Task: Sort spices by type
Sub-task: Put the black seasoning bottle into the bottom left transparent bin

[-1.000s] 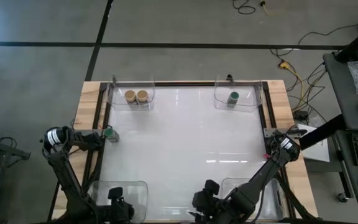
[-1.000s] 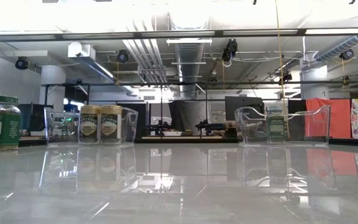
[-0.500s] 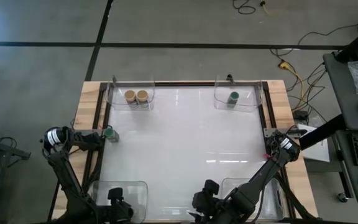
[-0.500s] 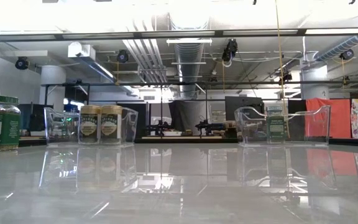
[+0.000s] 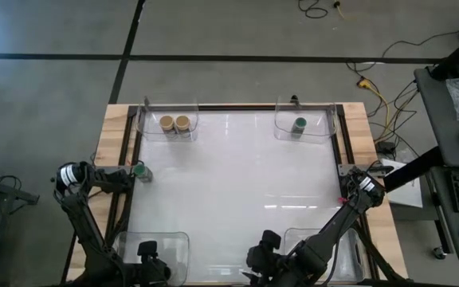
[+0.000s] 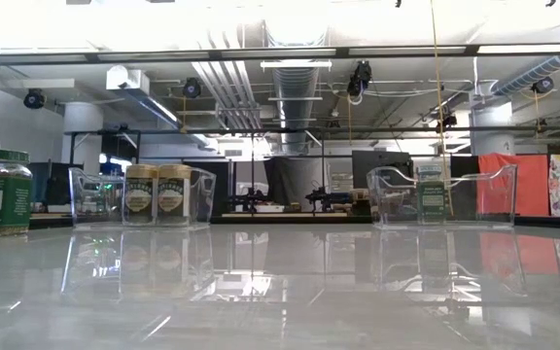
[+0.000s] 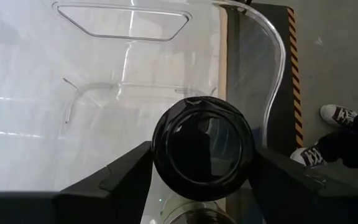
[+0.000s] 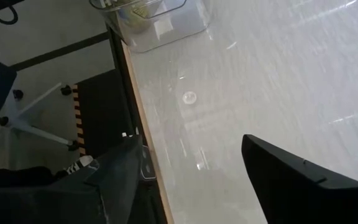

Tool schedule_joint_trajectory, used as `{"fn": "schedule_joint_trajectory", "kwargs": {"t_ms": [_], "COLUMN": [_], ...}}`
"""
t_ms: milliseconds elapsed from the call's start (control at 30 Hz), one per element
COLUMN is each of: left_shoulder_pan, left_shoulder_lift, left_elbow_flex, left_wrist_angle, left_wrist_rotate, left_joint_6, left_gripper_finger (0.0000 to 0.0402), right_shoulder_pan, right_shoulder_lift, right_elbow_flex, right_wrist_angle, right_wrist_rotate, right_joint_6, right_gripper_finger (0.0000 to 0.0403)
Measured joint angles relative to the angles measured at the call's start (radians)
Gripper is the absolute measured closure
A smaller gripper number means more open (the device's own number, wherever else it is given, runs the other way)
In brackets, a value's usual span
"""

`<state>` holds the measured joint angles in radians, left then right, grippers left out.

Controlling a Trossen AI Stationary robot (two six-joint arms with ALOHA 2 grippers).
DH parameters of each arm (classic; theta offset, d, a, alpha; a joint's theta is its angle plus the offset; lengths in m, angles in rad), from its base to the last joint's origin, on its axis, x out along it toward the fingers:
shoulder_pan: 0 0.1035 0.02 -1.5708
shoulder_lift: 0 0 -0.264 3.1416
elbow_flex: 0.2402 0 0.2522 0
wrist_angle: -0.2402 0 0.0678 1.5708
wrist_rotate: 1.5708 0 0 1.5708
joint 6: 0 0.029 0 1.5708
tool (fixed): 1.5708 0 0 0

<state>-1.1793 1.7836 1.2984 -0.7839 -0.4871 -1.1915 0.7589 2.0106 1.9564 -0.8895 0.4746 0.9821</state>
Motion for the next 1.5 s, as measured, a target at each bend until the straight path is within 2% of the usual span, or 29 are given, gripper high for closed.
{"fn": "schedule_joint_trajectory", "kwargs": {"t_ms": [200,400,467,700,1100,1500], "left_shoulder_pan": [0.0,0.0,0.0,0.001,0.0,0.0], "left_shoulder_lift": [0.0,-0.003,-0.006,-0.018,-0.019,-0.026], "left_elbow_flex": [0.0,0.0,0.0,0.0,0.0,0.011], "left_wrist_angle": [-0.003,-0.002,-0.002,-0.003,-0.002,-0.002], "left_wrist_rotate": [0.001,0.005,0.016,0.03,0.094,0.111], "left_joint_6": [0.0,0.04,0.056,0.111,0.153,0.151], "left_gripper_finger": [0.0175,0.022,0.0224,0.0202,0.0198,0.017], "right_shoulder_pan": [0.0,0.0,0.0,0.0,0.0,-0.002], "right_shoulder_lift": [0.0,0.0,0.0,0.0,0.0,0.0], "right_elbow_flex": [0.0,0.0,0.0,0.0,0.0,0.0], "right_wrist_angle": [-0.007,-0.019,-0.019,-0.019,-0.019,-0.019], "right_wrist_rotate": [0.0,0.0,0.0,0.0,0.025,0.051], "right_joint_6": [0.001,0.004,0.005,0.013,0.013,0.012], "right_gripper_finger": [0.0131,0.0139,0.0141,0.0138,0.0131,0.0088]}}
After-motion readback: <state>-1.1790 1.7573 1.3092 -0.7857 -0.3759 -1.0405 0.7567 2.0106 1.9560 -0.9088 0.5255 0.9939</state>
